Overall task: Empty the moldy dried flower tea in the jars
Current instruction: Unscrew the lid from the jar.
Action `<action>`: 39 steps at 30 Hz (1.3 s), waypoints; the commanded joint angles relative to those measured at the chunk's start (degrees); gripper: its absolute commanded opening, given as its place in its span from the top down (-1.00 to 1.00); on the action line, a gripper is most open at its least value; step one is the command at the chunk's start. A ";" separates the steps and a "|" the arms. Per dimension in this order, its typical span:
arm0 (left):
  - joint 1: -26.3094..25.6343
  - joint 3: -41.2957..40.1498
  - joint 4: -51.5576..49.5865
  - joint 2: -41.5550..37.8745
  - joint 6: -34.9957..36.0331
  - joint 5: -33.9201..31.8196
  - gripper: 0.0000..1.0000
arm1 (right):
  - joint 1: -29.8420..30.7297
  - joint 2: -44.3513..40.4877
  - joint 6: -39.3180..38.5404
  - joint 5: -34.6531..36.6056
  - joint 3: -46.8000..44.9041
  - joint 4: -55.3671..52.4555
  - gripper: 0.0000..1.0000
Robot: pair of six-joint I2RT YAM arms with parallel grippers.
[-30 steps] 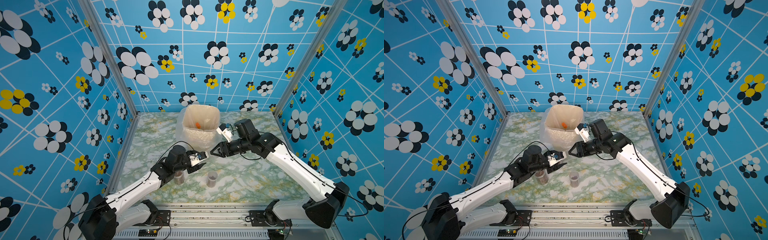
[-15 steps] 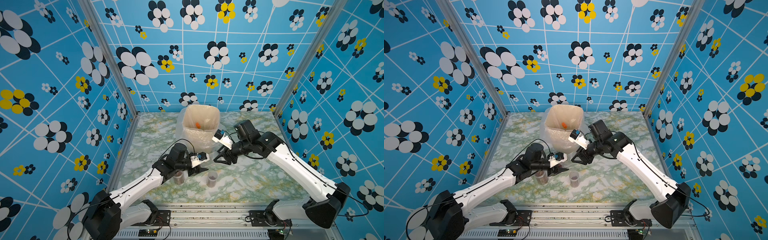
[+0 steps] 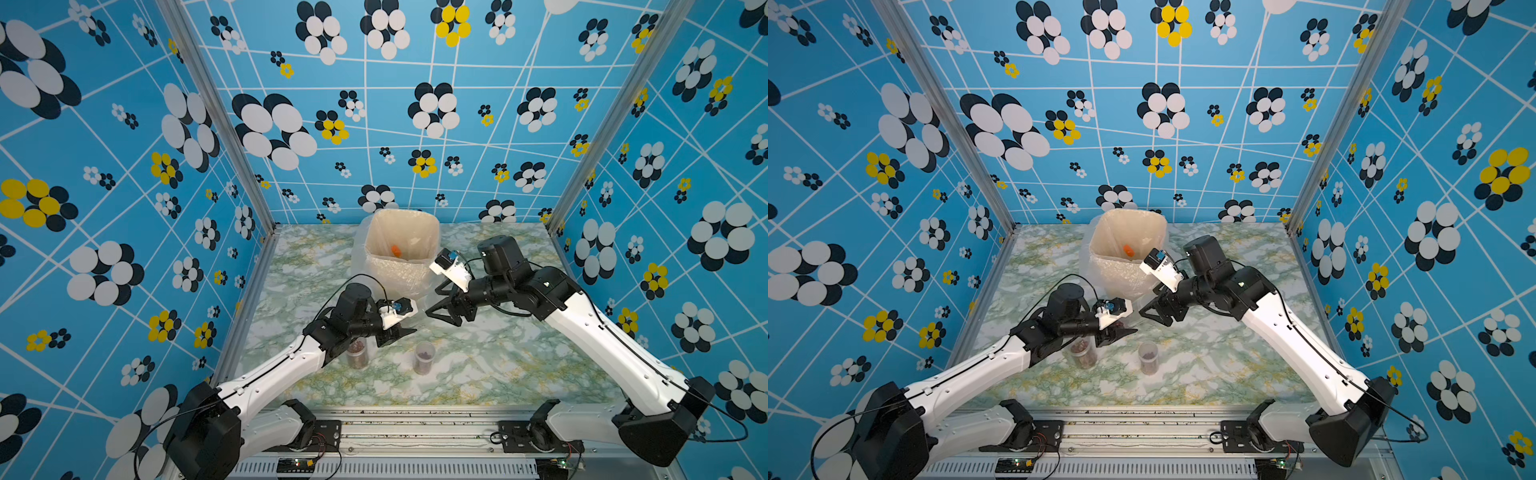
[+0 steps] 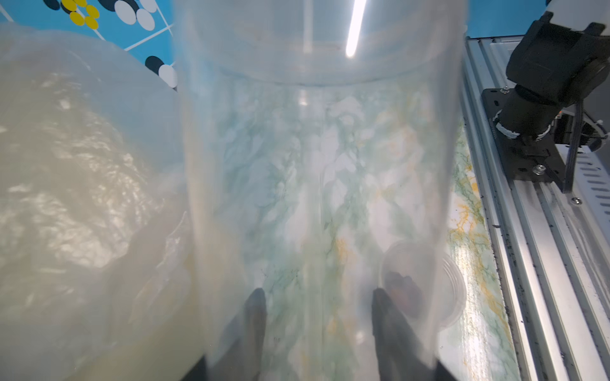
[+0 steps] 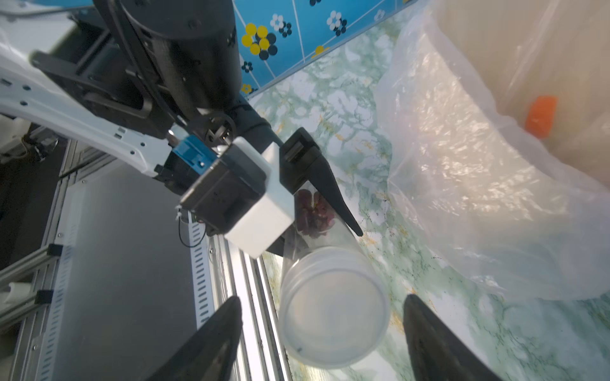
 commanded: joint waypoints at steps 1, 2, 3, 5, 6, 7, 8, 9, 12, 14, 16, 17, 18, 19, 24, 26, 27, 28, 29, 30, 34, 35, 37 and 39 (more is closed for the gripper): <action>-0.32 0.78 0.57 -1.29 0.79 -5.73 0.59 | -0.20 -3.05 18.88 -0.46 -1.89 8.86 -0.85; -0.39 0.71 0.58 -1.36 1.07 -6.57 0.59 | -0.30 -3.07 21.75 0.66 -1.93 8.34 -0.87; -0.48 0.64 0.59 -1.67 1.46 -7.53 0.60 | -0.54 -2.71 25.01 2.18 -1.64 7.10 -0.88; -0.85 0.24 0.92 -2.11 2.08 -9.22 0.59 | -0.65 -1.41 28.31 4.80 -0.52 3.22 -0.88; -1.12 0.06 1.01 -2.30 2.43 -9.91 0.59 | -0.70 -0.41 29.17 5.48 0.08 1.32 -0.89; -1.25 -0.03 1.03 -2.48 2.82 -10.49 0.59 | -0.65 0.65 29.56 5.80 0.60 -0.25 -0.90; -1.44 -0.06 1.09 -2.57 3.09 -10.89 0.59 | -0.67 1.55 29.66 5.78 1.05 -1.30 -0.90; -1.69 -0.08 1.11 -2.58 3.36 -11.30 0.60 | -0.65 2.53 29.75 5.95 1.48 -2.18 -0.90; -2.37 -0.16 1.08 -2.58 3.90 -12.06 0.60 | -0.65 4.33 29.90 5.98 2.08 -3.06 -0.86; -2.73 -0.13 1.06 -2.34 4.07 -12.15 0.59 | -0.65 4.83 30.27 5.08 1.83 -2.11 -0.76; -2.98 -0.09 1.08 -2.15 4.16 -12.24 0.59 | -0.67 5.09 30.58 4.18 1.42 -1.26 -0.65; -3.04 -0.06 1.11 -2.02 4.17 -12.24 0.60 | -0.69 5.26 30.58 3.73 1.20 -1.08 -0.58; -3.06 -0.12 1.05 -2.00 4.11 -12.24 0.59 | -0.65 5.36 30.55 3.24 0.99 -0.90 -0.51; -3.12 -0.11 1.14 -1.97 4.17 -12.24 0.59 | -0.65 5.44 30.56 2.83 0.78 -0.65 -0.44; -3.10 -0.25 1.19 -1.95 4.20 -11.55 0.60 | -0.65 5.73 29.55 0.56 -0.03 0.20 0.03; -3.12 -0.47 1.25 -1.96 3.92 -10.89 0.60 | -0.65 5.97 28.46 -1.16 0.04 0.29 0.12; -3.12 -0.46 1.20 -1.96 3.68 -10.18 0.61 | -0.72 6.13 27.23 -1.99 -0.03 0.28 0.18; -3.12 -0.46 1.16 -1.93 3.57 -9.46 0.61 | -0.65 6.15 25.95 -2.52 -0.11 0.29 0.23; -3.10 -0.47 1.15 -1.96 3.41 -8.39 0.61 | -0.67 6.13 23.62 -2.81 -0.09 0.09 0.26; -3.04 -0.43 1.08 -1.90 3.31 -7.15 0.61 | -0.70 6.15 20.25 -2.99 -0.05 -0.52 0.30; -2.66 -0.25 0.59 -1.43 2.32 -0.91 0.61 | -0.65 5.55 0.22 -0.01 0.70 -4.78 0.59; -2.51 -0.17 0.55 -1.27 2.09 0.63 0.61 | -0.66 5.23 -5.08 0.81 0.41 -5.25 0.66; -1.95 0.06 0.49 -0.84 1.40 4.35 0.62 | -0.68 4.68 -15.43 2.65 -0.21 -5.74 0.76; -1.57 0.34 0.06 -0.27 0.94 6.85 0.62 | -0.68 4.48 -22.77 5.11 -0.44 -5.71 0.77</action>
